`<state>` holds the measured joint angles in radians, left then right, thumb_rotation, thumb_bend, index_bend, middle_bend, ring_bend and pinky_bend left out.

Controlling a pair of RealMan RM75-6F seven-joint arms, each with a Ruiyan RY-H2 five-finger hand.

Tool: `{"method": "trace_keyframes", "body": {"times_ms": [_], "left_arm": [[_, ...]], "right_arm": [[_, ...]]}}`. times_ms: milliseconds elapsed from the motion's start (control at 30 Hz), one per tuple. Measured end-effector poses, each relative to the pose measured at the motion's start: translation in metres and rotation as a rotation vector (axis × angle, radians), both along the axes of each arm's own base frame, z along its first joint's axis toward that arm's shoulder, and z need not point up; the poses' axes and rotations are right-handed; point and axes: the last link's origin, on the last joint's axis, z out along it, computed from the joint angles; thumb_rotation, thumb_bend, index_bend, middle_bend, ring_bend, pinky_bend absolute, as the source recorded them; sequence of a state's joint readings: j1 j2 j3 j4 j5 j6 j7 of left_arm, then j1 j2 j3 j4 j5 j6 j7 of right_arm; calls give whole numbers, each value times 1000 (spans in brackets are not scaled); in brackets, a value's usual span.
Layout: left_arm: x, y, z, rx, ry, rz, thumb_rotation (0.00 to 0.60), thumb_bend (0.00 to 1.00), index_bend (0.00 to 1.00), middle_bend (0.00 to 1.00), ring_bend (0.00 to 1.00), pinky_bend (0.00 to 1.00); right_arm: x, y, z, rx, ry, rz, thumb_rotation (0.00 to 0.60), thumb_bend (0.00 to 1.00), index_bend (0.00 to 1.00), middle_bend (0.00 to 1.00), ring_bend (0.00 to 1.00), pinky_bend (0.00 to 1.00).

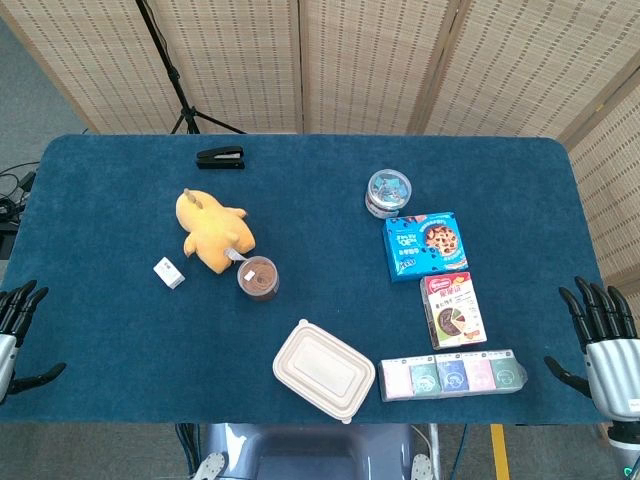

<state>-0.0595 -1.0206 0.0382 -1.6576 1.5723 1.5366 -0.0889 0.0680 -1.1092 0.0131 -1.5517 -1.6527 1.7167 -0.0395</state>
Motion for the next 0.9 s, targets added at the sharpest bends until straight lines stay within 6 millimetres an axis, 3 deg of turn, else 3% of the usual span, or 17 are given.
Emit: {"method": "trace_keyframes", "body": {"times_ms": [467,767,800,867,900], "left_arm": [[-1,2,2,-8,6,-3,600,0,0,0,0,0],[1,4,-10,-31,74,-8,600,0,0,0,0,0],[1,5,-12,-28,77,-7,566,0,0,0,0,0],[0,8,-14,-23,73,-4,439,0,0,0,0,0],[0,10,-16,-21,61,-6,333,0,0,0,0,0]], "right_arm": [[-3,1,6,-3,-25,-15,600,0,0,0,0,0],[-3,4,9,-10,-35,-12,600,0,0,0,0,0],[-3,4,9,-10,-35,-11,600,0,0,0,0,0],[-3,5,9,-7,-36,-11,600,0,0,0,0,0],[-3,5,9,-6,-37,-11,600,0,0,0,0,0]]}}
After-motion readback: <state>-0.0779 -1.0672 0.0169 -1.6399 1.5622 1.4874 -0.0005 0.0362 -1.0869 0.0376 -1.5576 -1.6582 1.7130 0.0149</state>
